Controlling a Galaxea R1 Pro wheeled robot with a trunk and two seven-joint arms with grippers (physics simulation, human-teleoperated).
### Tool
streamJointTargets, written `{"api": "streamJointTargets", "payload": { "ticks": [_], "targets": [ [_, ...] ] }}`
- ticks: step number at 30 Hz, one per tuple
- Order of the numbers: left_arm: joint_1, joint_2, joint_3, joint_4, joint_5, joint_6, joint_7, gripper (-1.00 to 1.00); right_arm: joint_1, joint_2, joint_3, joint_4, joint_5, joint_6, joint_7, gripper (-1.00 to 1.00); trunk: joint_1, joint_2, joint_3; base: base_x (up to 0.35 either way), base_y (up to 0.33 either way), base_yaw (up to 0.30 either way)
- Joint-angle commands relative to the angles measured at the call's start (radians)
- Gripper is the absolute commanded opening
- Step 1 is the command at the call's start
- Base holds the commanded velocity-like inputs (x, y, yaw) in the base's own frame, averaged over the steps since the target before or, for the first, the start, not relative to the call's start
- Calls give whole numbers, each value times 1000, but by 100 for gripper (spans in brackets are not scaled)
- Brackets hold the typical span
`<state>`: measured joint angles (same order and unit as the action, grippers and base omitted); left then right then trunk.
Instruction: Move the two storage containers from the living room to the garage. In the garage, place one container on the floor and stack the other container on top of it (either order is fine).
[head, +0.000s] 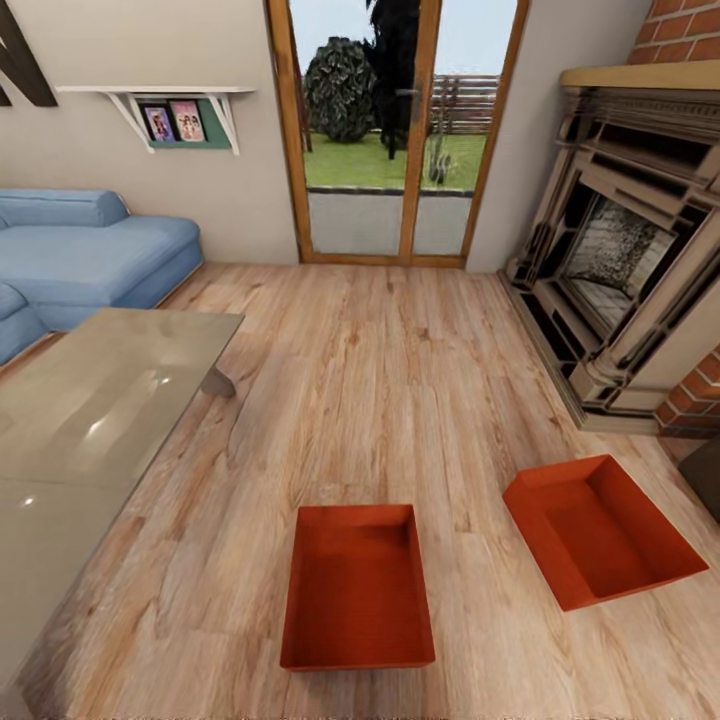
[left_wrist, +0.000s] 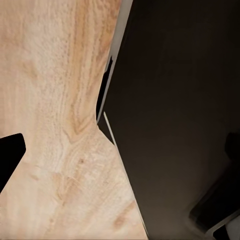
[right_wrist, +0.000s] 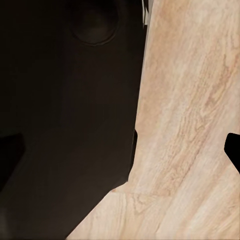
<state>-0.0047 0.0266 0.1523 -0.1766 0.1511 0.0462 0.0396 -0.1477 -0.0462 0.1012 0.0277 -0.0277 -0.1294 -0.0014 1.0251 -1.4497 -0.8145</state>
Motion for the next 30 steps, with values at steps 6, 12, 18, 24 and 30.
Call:
{"api": "streamJointTargets", "payload": {
  "ticks": [6,12,18,24,30],
  "targets": [
    [0,-3,4,0,17,5,2,100,-1,0,7,3,-9,-5,0,100,0,0,-7,0,0,0],
    [0,-1,7,0,20,4,2,100,-1,-1,6,3,-10,-7,7,100,0,0,-8,0,0,0],
    [0,-1,7,1,21,4,2,100,-1,0,6,3,-1,-10,15,100,0,0,-8,0,0,0],
    [0,-1,7,1,21,4,2,100,-1,0,6,3,-2,-12,17,100,0,0,-8,0,0,0],
    [0,-2,7,0,21,5,2,100,-1,2,8,3,-3,-10,18,100,0,0,-8,0,0,0]
  ]
}}
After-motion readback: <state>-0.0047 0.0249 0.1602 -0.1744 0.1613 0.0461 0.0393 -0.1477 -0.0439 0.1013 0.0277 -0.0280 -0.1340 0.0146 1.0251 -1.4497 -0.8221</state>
